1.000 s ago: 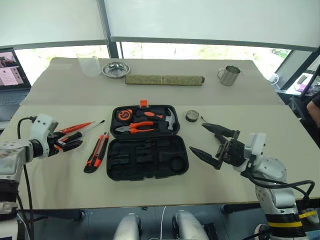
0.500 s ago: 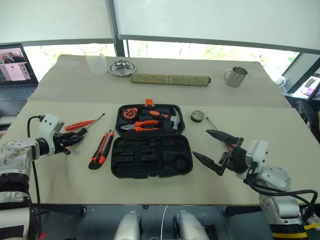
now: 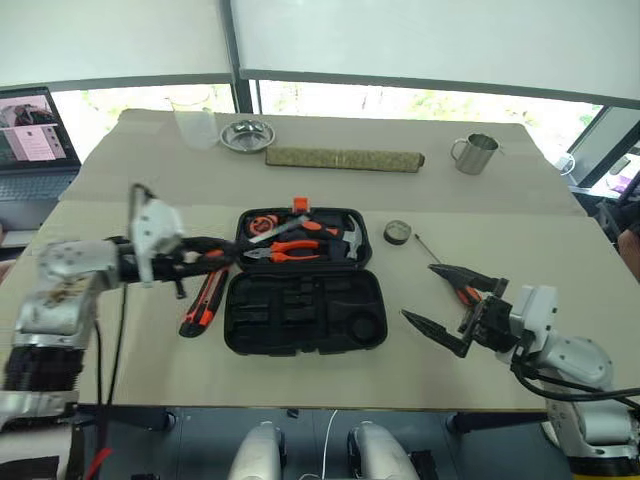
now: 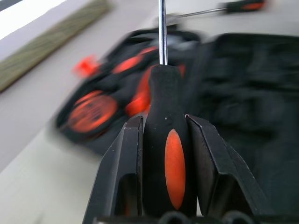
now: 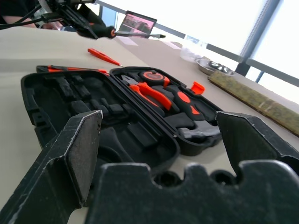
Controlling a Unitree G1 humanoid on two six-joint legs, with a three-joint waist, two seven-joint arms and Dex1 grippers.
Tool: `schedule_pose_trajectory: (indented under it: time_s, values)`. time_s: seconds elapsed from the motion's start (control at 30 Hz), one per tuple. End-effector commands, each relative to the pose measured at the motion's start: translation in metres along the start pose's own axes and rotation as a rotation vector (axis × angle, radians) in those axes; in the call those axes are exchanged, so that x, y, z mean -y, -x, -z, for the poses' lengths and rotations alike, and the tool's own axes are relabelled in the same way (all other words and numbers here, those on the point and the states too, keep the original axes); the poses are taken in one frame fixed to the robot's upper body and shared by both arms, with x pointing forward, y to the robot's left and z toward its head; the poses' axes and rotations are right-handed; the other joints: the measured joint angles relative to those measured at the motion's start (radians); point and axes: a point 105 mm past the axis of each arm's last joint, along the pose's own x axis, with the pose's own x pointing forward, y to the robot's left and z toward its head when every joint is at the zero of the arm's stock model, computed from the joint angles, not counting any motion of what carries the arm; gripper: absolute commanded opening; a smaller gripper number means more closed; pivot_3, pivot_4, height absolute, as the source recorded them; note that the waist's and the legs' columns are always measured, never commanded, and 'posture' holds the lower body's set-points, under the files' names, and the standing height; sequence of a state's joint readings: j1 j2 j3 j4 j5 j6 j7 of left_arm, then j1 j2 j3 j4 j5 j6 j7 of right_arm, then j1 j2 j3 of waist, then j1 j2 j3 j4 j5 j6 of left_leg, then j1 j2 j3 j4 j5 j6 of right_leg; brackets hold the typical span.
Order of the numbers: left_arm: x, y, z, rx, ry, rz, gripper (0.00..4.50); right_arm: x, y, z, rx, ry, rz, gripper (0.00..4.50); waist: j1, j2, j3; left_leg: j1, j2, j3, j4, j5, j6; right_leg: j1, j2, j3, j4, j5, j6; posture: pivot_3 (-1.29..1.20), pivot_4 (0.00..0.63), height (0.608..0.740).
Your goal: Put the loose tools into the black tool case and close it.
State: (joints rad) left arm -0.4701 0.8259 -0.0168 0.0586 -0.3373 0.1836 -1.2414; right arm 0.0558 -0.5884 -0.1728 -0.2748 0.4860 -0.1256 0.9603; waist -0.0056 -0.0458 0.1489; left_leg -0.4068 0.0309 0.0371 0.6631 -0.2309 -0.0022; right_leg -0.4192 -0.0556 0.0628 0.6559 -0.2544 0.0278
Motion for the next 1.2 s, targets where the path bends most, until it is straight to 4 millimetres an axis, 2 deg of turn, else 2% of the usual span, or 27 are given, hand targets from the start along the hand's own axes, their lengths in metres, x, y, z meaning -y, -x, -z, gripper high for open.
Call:
schedule_pose_trajectory:
  time_s: [0.03, 0.27, 0.53, 0.83, 0.9, 0.93, 1.03, 1.1, 1.2]
  values:
    - [0.009, -0.028, 0.002, -0.146, -0.164, 0.105, 0.91, 0.003, 0.002, -0.012, 0.028, 0.046, 0.006, 4.50, -0.004, 0.000, 0.000, 0.000, 0.000, 0.000, 0.000, 0.000, 0.000, 0.000, 0.001, 0.000, 0.000, 0.000, 0.000, 0.00, 0.150, 0.740]
    - [0.008, -0.038, 0.028, -0.263, -0.237, 0.147, 0.91, -0.002, 0.002, -0.011, 0.035, 0.041, 0.018, 4.50, -0.011, 0.000, 0.000, 0.000, 0.001, 0.000, 0.000, 0.000, 0.000, -0.001, 0.002, 0.002, 0.000, 0.000, 0.000, 0.00, 0.150, 0.740]
    - [-0.005, -0.051, 0.030, -0.264, -0.203, 0.080, 0.91, -0.006, 0.003, -0.010, 0.041, 0.031, 0.022, 4.50, -0.003, 0.000, 0.000, -0.001, 0.000, 0.000, 0.005, 0.000, 0.001, 0.001, 0.001, 0.002, 0.001, 0.000, 0.001, 0.00, 0.150, 0.740]
    - [0.000, -0.047, 0.039, -0.328, -0.220, 0.121, 0.91, -0.005, 0.001, -0.008, 0.047, 0.026, 0.016, 4.50, -0.006, 0.000, 0.000, 0.000, 0.000, 0.000, 0.006, 0.000, 0.001, 0.001, 0.001, 0.002, 0.004, 0.000, 0.001, 0.00, 0.150, 0.740]
    - [-0.001, -0.048, 0.036, -0.303, -0.230, 0.113, 1.92, -0.005, 0.000, -0.008, 0.050, 0.026, 0.017, 4.50, -0.006, 0.000, 0.000, 0.000, 0.000, 0.000, 0.006, 0.000, 0.001, 0.001, 0.001, 0.002, 0.004, 0.000, 0.001, 0.00, 0.150, 0.740]
    - [-0.003, -0.050, 0.032, -0.275, -0.231, 0.089, 2.10, -0.005, 0.000, -0.008, 0.051, 0.025, 0.018, 4.50, -0.006, 0.000, 0.000, 0.000, 0.000, 0.000, 0.006, 0.000, 0.001, 0.001, 0.001, 0.002, 0.004, 0.000, 0.001, 0.00, 0.150, 0.740]
    - [-0.011, -0.054, 0.013, -0.155, -0.233, 0.006, 3.13, -0.008, -0.001, -0.006, 0.052, 0.015, 0.012, 4.50, 0.000, 0.000, 0.000, 0.000, 0.000, -0.001, 0.008, 0.000, 0.001, 0.001, 0.001, 0.002, 0.005, 0.000, 0.001, 0.00, 0.150, 0.740]
    - [-0.013, -0.053, 0.004, -0.085, -0.188, -0.019, 3.13, -0.009, -0.002, -0.006, 0.053, 0.010, 0.008, 4.50, 0.002, 0.000, 0.000, -0.002, 0.001, -0.001, 0.011, 0.000, 0.001, 0.001, 0.001, 0.001, 0.006, 0.000, 0.001, 0.00, 0.150, 0.740]
    - [-0.010, -0.049, 0.001, -0.039, -0.151, -0.016, 3.13, -0.010, -0.003, -0.006, 0.056, 0.005, 0.005, 4.50, -0.001, 0.000, 0.000, -0.002, 0.001, -0.001, 0.013, -0.001, 0.002, 0.001, 0.001, 0.001, 0.007, 0.000, 0.001, 0.00, 0.150, 0.740]
